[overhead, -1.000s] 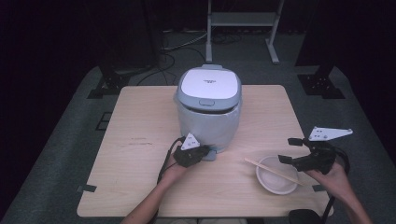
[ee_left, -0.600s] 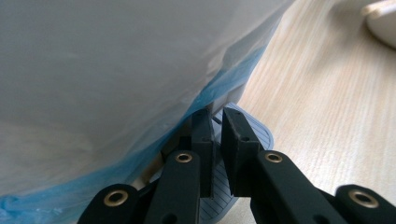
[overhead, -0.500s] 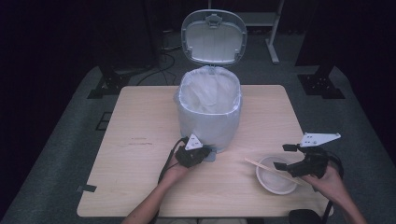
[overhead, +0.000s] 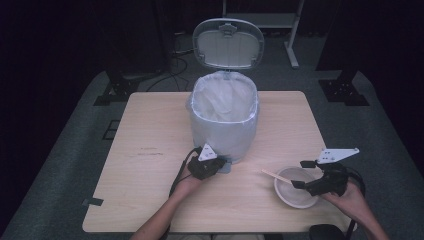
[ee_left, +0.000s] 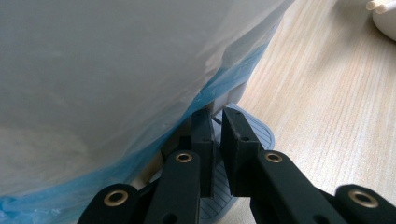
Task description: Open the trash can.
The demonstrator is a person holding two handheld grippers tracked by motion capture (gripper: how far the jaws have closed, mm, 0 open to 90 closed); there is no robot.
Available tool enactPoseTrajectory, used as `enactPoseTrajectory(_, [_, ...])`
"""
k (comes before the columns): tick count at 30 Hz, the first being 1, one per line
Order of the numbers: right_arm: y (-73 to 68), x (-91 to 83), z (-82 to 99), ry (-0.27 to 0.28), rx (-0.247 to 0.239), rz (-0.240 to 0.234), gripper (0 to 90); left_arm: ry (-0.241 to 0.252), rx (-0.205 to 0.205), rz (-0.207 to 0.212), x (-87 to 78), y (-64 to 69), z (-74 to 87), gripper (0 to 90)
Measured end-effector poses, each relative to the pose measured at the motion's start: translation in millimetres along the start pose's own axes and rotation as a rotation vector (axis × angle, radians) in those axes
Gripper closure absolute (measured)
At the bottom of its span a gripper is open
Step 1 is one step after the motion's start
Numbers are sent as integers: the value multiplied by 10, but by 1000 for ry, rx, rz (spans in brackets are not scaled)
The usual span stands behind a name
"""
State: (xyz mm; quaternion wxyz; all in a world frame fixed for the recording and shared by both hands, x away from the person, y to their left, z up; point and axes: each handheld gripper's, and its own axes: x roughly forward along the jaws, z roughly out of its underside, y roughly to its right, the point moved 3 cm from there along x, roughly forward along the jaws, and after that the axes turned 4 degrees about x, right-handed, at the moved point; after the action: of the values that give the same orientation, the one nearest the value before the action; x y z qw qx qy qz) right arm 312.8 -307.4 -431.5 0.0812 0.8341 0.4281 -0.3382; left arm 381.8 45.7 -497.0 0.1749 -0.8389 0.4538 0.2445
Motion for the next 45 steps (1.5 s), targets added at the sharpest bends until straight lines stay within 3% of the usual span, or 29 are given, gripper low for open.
enactPoseTrajectory(8, [-15,70,56,-42,-18,-14,246,0,-1,-1,0,1,0,839])
enactPoseTrajectory(18, [-36,183,121,-137,-86,-37,555,1,-4,-3,1,3,-1,839])
enactPoseTrajectory(23, [-19,247,129,-187,-91,-25,643,1,-4,-2,1,2,-1,839])
enactPoseTrajectory(27, [-8,276,125,-201,-95,-42,724,-1,-2,-1,-1,1,-1,839])
enactPoseTrajectory(32, [3,313,135,-223,-94,-43,783,-1,-2,-1,-1,0,-1,838])
enactPoseTrajectory(45, [1,256,88,-202,-74,-51,792,0,-3,-1,0,1,-1,838])
